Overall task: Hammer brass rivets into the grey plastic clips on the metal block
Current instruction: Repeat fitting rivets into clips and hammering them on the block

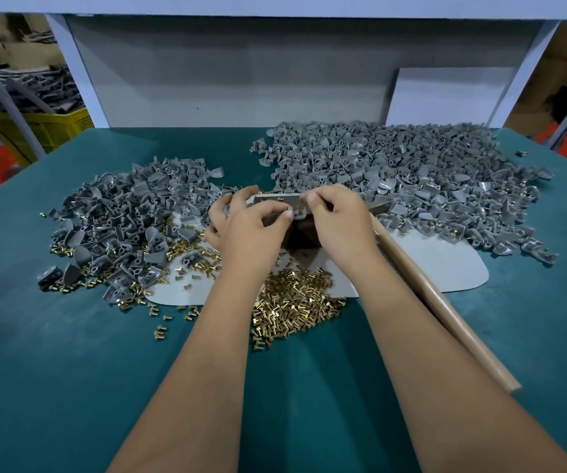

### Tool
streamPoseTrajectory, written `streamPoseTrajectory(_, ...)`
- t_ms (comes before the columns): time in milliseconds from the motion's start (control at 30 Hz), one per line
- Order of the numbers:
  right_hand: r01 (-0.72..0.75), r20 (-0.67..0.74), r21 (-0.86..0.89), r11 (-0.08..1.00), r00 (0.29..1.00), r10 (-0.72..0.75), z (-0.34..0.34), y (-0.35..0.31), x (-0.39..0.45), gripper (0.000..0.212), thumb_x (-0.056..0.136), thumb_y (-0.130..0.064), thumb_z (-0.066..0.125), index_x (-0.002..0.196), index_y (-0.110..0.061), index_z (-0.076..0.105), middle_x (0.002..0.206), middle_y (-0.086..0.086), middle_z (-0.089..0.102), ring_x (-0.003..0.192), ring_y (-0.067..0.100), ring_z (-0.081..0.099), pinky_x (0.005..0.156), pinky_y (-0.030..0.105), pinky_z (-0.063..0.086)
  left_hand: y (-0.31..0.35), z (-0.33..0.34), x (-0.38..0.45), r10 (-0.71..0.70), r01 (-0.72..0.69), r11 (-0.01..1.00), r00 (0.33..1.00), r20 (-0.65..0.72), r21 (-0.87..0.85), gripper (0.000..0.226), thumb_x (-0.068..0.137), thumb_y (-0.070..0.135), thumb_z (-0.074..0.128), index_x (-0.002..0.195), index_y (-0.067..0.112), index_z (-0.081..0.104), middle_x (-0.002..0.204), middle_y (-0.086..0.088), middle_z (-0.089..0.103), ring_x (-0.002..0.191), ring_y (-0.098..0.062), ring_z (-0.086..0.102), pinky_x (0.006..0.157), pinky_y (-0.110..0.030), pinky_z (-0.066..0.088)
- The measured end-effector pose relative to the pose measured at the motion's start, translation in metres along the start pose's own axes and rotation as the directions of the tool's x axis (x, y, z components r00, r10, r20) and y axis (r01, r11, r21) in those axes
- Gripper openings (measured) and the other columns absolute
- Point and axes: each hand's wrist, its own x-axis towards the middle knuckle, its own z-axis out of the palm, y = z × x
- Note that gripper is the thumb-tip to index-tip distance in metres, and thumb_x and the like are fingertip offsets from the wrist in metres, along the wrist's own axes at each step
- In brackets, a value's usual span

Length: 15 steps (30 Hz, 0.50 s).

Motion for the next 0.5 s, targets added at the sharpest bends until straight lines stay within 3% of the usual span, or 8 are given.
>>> streamPoseTrajectory(100,0.033,0.019,-0.04,0.999,0.999,-0.032,0.0012,-0.0008,0.0,0.013,0.092,-0.018,0.06,0.09,-0.016,0.072,0.09,-0.006,0.058,0.085,0.008,0.052,0.068,0.01,0.034,0.0003,-0.0005,0.0,-0.004,0.004,1.0,1.0,-0.003,0.014,0.005,0.089,0.048,0.065,0.084,0.049,0.067,0.148,0.019,0.039,0.139,-0.015,0.012,0.106,-0.039,0.011)
streamPoseTrajectory(267,0.053,0.033,-0.13,0.99,0.998,-0.049,0.0053,-0.0007,0.0023,0.009,0.087,-0.012,0.065,0.082,-0.018,0.07,0.089,-0.005,0.057,0.09,0.015,0.053,0.078,0.03,0.044,0.0011,-0.0006,-0.0001,0.005,-0.005,1.0,1.0,-0.004,0.031,0.008,0.089,0.048,0.065,0.091,0.045,0.072,0.148,0.018,0.039,0.139,-0.016,0.012,0.111,-0.043,0.011)
streamPoseTrajectory(500,0.062,-0.015,-0.1,0.993,0.998,-0.064,0.008,0.002,0.0009,0.013,0.085,-0.009,0.065,0.075,-0.016,0.065,0.085,-0.006,0.059,0.082,0.01,0.051,0.07,0.023,0.036,0.0014,0.0003,0.0001,0.005,-0.004,0.996,1.0,-0.01,0.088,0.012,0.088,0.052,0.064,0.092,0.046,0.072,0.15,0.018,0.037,0.142,-0.017,0.01,0.105,-0.04,0.007)
